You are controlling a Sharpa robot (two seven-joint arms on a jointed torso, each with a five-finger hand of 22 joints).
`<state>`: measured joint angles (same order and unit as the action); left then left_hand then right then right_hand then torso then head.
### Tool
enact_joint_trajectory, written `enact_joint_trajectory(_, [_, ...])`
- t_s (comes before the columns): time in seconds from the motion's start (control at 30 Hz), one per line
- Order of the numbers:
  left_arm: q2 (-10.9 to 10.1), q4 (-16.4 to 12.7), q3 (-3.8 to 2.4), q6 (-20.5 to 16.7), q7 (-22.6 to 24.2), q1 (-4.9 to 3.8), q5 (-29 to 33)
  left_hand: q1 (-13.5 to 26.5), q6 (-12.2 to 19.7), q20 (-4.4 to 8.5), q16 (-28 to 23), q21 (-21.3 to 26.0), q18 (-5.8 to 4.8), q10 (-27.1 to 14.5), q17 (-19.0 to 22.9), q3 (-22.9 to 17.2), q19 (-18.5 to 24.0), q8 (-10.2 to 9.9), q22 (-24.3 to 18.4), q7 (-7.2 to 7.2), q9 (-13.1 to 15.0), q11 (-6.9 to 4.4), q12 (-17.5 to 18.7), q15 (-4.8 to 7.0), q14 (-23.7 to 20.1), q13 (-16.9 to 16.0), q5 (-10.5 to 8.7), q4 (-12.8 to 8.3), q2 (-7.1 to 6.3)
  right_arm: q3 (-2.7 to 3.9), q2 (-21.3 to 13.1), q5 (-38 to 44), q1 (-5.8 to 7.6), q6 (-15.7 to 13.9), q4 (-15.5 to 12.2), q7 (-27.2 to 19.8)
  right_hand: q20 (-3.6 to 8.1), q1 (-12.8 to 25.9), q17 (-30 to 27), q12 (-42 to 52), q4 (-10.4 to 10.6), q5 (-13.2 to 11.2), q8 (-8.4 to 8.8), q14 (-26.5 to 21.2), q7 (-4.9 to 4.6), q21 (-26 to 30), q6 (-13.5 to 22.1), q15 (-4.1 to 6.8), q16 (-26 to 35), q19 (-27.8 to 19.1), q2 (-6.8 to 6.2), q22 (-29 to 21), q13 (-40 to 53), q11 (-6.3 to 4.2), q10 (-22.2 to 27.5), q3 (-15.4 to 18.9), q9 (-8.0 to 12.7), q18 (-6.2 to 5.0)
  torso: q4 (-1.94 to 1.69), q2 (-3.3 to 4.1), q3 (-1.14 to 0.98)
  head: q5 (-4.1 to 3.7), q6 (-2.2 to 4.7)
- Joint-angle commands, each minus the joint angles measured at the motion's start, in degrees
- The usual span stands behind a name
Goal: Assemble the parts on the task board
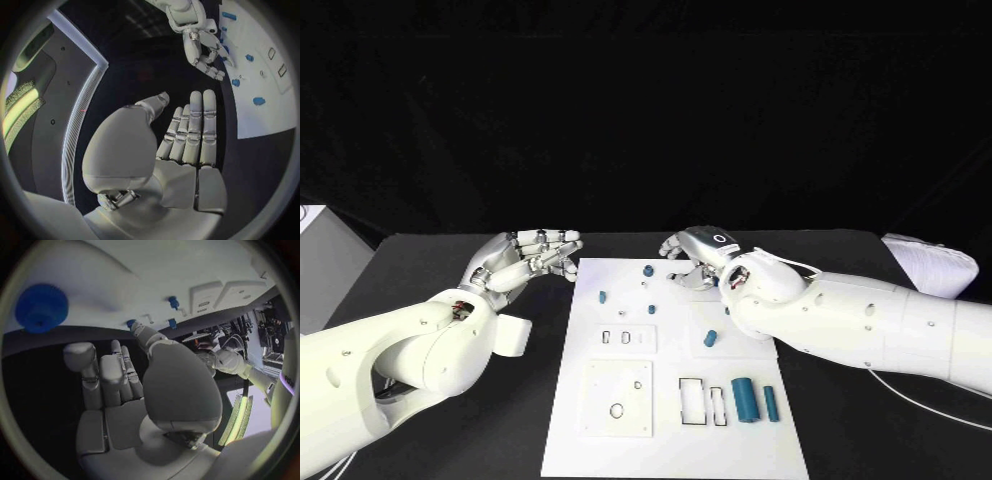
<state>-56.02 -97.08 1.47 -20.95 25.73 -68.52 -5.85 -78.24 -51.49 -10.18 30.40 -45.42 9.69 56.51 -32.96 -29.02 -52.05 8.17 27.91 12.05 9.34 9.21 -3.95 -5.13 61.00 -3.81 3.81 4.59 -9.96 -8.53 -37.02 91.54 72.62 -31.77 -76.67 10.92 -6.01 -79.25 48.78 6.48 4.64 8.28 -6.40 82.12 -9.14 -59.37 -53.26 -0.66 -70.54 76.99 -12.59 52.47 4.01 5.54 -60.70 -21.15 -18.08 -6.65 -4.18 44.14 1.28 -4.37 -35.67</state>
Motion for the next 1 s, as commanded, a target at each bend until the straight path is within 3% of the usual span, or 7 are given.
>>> enact_joint_trajectory(0.03, [0.0, 0.0, -0.05, 1.0, 0.3, -0.08, 0.2, 0.3, 0.5, -0.14, 0.4, -0.4, 0.69, -0.4, -0.1, 0.1, 0.4, -0.3, 0.1, -0.01, 0.1, -0.06, 0.3, 0.07, -0.5, 0.1, -0.09, -0.4, 0.29, 0.24, -3.2, -6.8, 0.81, -2.6, -2.3, -1.7, 0.14, -0.3, 2.7, 1.4, 1.2, 1.3, -0.18, 0.9, -0.03, -2.7, -1.5, 0.43, -1.8, 1.8, -0.62, 3.4, 0.2, -0.16, -3.7, -2.3, -0.1, 0.06, 0.40, -0.15, -0.06, 0.00, 0.22])
enact_joint_trajectory(0.3, [0.2, 0.6, -0.04, 1.1, 0.3, -0.06, 0.3, 0.3, 0.4, -0.18, 0.7, -0.6, 0.70, -0.5, -0.2, 0.1, 0.5, -0.2, 0.3, 0.02, 0.1, -0.06, 0.2, 0.07, -0.4, 0.1, -0.10, -0.4, 0.33, 0.44, -10.3, -14.5, 2.23, 0.7, -5.1, -5.3, 2.05, 0.8, 13.2, 11.5, 2.1, 1.4, -0.34, 2.9, 1.39, -10.5, -3.1, 2.63, -7.6, 5.0, -3.33, 12.8, 7.7, -3.12, -18.4, -3.8, -0.3, 1.67, 1.13, -0.43, -0.36, -0.05, 0.42])
enact_joint_trajectory(0.37, [0.3, 0.8, -0.04, 1.2, 0.3, -0.06, 0.3, 0.3, 0.4, -0.18, 0.7, -0.7, 0.70, -0.5, -0.2, 0.1, 0.5, -0.2, 0.3, 0.02, 0.1, -0.06, 0.2, 0.07, -0.4, 0.1, -0.10, -0.4, 0.33, 0.45, -11.3, -15.6, 2.34, 2.7, -5.1, -5.3, 2.14, 0.2, 18.5, 41.4, 1.9, 2.3, -0.39, 3.9, 1.96, -14.4, -2.4, 2.98, -10.5, 6.4, -3.85, 17.7, 39.1, -3.52, -18.1, 0.4, -0.7, 2.69, 1.16, -0.42, -0.41, -0.03, 0.41])
enact_joint_trajectory(0.4, [0.4, 0.8, -0.04, 1.2, 0.3, -0.05, 0.3, 0.3, 0.3, -0.19, 0.8, -0.8, 0.71, -0.4, -0.3, 0.1, 0.6, -0.2, 0.4, -0.03, 0.1, -0.08, 0.1, 0.08, -0.3, 0.0, -0.10, -0.5, 0.36, 0.46, -11.7, -16.2, 2.39, 4.0, -5.1, -4.9, 1.67, 0.8, 28.2, 70.3, 3.8, 2.3, -0.51, 5.4, 0.97, -18.2, -1.6, 2.04, -14.9, 7.7, -2.06, 22.4, 70.2, -2.49, -21.6, 3.1, -0.9, 3.53, 1.16, -0.43, -0.49, -0.05, 0.34])
enact_joint_trajectory(0.43, [0.4, 0.9, -0.04, 1.2, 0.3, -0.05, 0.3, 0.3, 0.3, -0.19, 0.8, -0.8, 0.71, -0.4, -0.3, 0.1, 0.6, -0.2, 0.4, -0.03, 0.1, -0.08, 0.1, 0.08, -0.3, 0.0, -0.10, -0.5, 0.36, 0.46, -12.0, -16.5, 2.42, 5.0, -5.0, -4.5, 1.13, 0.4, 31.9, 76.0, 5.4, 2.5, -0.64, 6.0, 0.53, -20.3, -0.8, 1.29, -16.3, 8.3, -1.03, 25.0, 76.7, -1.72, -22.9, 5.3, -0.9, 3.88, 1.15, -0.43, -0.53, -0.05, 0.34])
enact_joint_trajectory(0.67, [0.6, 1.1, -0.04, 1.4, 0.3, -0.04, 0.3, 0.3, 0.3, -0.20, 0.9, -0.9, 0.72, -0.4, -0.4, 0.1, 0.7, -0.1, 0.5, -0.06, 0.2, -0.09, 0.0, 0.09, -0.3, 0.0, -0.10, -0.5, 0.38, 0.44, -11.8, -17.2, 2.17, 9.4, -3.2, -1.5, 0.08, -1.8, 38.1, 81.6, 8.1, 2.7, -0.83, 7.2, -0.37, -25.2, 1.1, 0.41, -18.5, 10.2, -0.19, 30.9, 83.6, -0.88, -27.3, 10.8, -1.0, 5.08, 1.11, -0.36, -0.44, -0.14, 0.26])
enact_joint_trajectory(1.0, [0.5, 1.1, -0.04, 1.4, 0.3, -0.03, 0.3, 0.3, 0.3, -0.20, 1.0, -1.0, 0.72, -0.4, -0.4, 0.0, 0.7, -0.1, 0.5, -0.08, 0.2, -0.10, 0.0, 0.10, -0.3, 0.0, -0.09, -0.5, 0.38, 0.41, -9.5, -16.5, 1.26, 10.2, -0.5, 1.3, -0.11, -2.8, 39.0, 82.5, 9.3, 3.1, -1.20, 7.4, -0.45, -26.7, 1.2, 0.25, -18.8, 10.9, 0.40, 32.8, 84.7, -0.76, -28.2, 12.0, -1.1, 5.49, 1.01, -0.29, -0.37, -0.15, -0.20])
